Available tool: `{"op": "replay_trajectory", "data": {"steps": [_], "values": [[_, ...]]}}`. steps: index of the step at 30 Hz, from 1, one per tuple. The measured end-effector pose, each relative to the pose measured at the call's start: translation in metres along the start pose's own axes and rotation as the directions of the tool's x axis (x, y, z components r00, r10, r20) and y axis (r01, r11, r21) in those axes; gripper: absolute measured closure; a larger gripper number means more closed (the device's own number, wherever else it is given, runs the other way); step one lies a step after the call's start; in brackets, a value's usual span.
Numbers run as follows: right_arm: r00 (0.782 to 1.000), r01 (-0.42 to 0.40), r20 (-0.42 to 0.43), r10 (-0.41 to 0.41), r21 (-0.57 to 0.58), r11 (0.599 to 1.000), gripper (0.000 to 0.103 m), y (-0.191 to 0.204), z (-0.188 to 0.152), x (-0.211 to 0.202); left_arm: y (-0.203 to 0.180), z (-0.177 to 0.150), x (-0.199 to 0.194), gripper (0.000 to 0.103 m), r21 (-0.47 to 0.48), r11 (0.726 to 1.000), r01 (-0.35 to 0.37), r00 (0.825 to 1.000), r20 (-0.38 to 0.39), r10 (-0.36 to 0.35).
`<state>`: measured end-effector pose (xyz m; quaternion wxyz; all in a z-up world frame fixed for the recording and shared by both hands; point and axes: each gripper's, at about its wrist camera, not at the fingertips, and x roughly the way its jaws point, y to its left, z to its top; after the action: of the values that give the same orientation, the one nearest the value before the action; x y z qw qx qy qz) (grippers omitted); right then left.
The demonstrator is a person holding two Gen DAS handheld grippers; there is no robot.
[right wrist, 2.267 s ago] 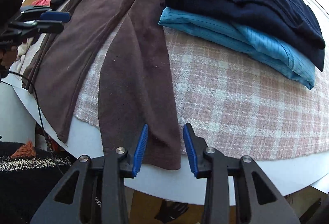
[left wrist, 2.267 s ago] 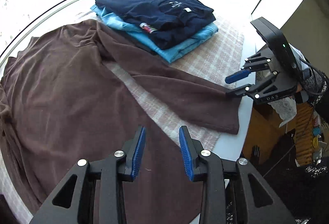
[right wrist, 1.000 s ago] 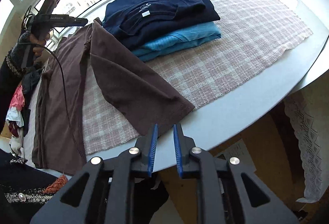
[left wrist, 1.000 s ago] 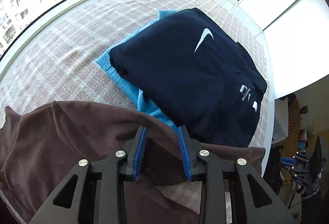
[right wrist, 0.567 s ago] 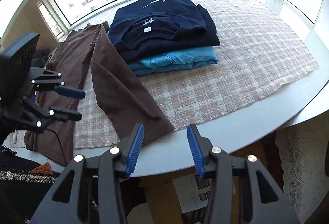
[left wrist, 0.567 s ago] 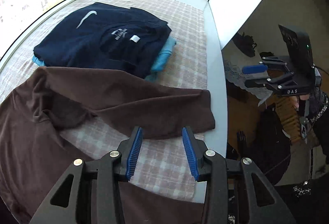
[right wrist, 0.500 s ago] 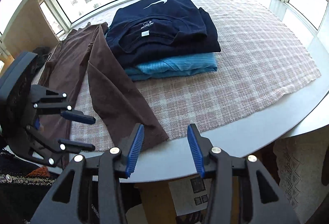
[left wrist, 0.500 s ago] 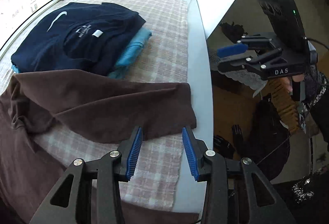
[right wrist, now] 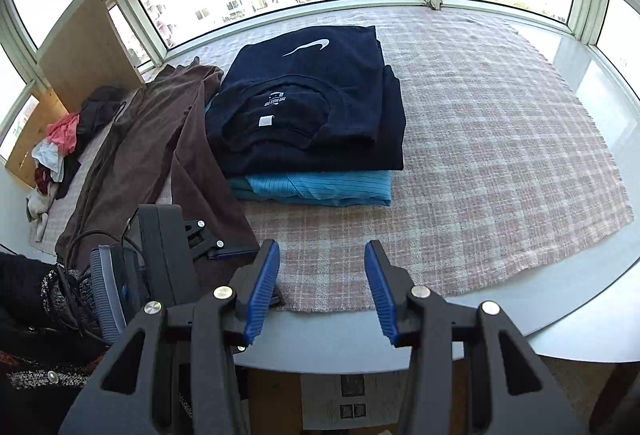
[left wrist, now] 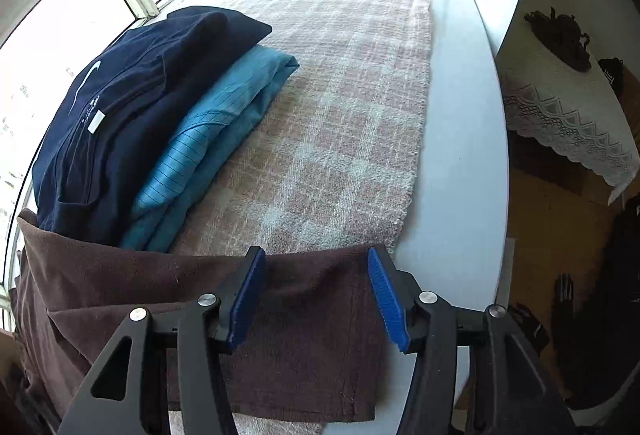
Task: Fold clothes
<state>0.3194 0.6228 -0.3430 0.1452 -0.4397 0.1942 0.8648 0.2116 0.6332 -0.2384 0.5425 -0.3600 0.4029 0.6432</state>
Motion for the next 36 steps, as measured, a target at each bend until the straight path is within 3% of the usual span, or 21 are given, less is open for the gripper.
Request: {"op": "replay_trajectory", "data": {"steps": [2, 4, 6, 9, 12, 15, 19, 22, 24, 27, 28, 30, 31, 34, 36], "values": [[0.999, -0.032, 0.008, 0.032, -0.04, 0.999, 0.059, 0.005, 0.023, -0.004, 0.006, -0.002, -0.001, 0.061, -0.02, 0.998, 0.053, 0.999, 0.007, -0.053], [0.998, -0.064, 0.004, 0.065, -0.109, 0.992, 0.059, 0.019, 0.05, -0.001, 0.017, -0.007, -0.006, 0.099, -0.095, 0.985, 0.141, 0.99, 0.01, -0.141], [0.995, -0.097, -0.008, 0.098, -0.199, 0.975, 0.059, 0.04, 0.077, 0.008, 0.033, -0.016, -0.022, 0.102, -0.166, 0.968, 0.189, 0.982, 0.047, -0.184], [0.987, -0.16, -0.05, 0.152, -0.315, 0.935, 0.059, 0.082, 0.123, 0.037, 0.067, -0.044, -0.069, 0.102, -0.291, 0.895, 0.337, 0.94, 0.158, -0.303], [0.976, -0.214, -0.111, 0.185, -0.394, 0.894, 0.059, 0.134, 0.161, 0.075, 0.098, -0.082, -0.124, 0.102, -0.374, 0.82, 0.433, 0.896, 0.282, -0.344], [0.961, -0.262, -0.195, 0.195, -0.419, 0.869, 0.059, 0.177, 0.186, 0.12, 0.119, -0.12, -0.161, 0.102, -0.463, 0.785, 0.411, 0.903, 0.326, -0.28], [0.939, -0.292, -0.292, 0.18, -0.405, 0.866, 0.059, 0.218, 0.207, 0.171, 0.137, -0.167, -0.19, 0.102, -0.597, 0.711, 0.371, 0.917, 0.355, -0.181], [0.919, -0.303, -0.35, 0.185, -0.322, 0.897, 0.059, 0.228, 0.22, 0.195, 0.137, -0.185, -0.196, 0.102, -0.638, 0.706, 0.307, 0.933, 0.348, -0.092], [0.894, -0.301, -0.409, 0.185, -0.241, 0.923, 0.059, 0.228, 0.225, 0.208, 0.138, -0.193, -0.197, 0.102, -0.659, 0.689, 0.303, 0.933, 0.353, -0.073], [0.894, -0.19, -0.447, 0.037, -0.303, 0.934, 0.06, 0.232, 0.222, 0.226, 0.134, -0.2, -0.189, 0.102, -0.672, 0.67, 0.315, 0.93, 0.361, -0.076], [0.891, -0.187, -0.454, 0.021, -0.323, 0.928, 0.061, 0.232, 0.22, 0.228, 0.132, -0.198, -0.189, 0.102, -0.666, 0.674, 0.321, 0.927, 0.367, -0.078], [0.88, -0.235, -0.469, 0.069, -0.306, 0.922, 0.092, 0.232, 0.218, 0.228, 0.128, -0.195, -0.19, 0.102, -0.652, 0.682, 0.331, 0.921, 0.381, -0.083], [0.879, -0.253, -0.468, 0.091, -0.294, 0.922, 0.096, 0.231, 0.218, 0.226, 0.125, -0.194, -0.193, 0.102, -0.642, 0.689, 0.336, 0.917, 0.39, -0.083], [0.901, -0.269, -0.413, 0.133, -0.289, 0.919, 0.099, 0.229, 0.23, 0.211, 0.123, -0.189, -0.197, 0.103, -0.625, 0.686, 0.373, 0.896, 0.434, -0.092], [0.914, -0.238, -0.388, 0.119, -0.277, 0.931, 0.097, 0.225, 0.243, 0.202, 0.123, -0.183, -0.199, 0.103, -0.612, 0.684, 0.398, 0.882, 0.461, -0.1]]}}
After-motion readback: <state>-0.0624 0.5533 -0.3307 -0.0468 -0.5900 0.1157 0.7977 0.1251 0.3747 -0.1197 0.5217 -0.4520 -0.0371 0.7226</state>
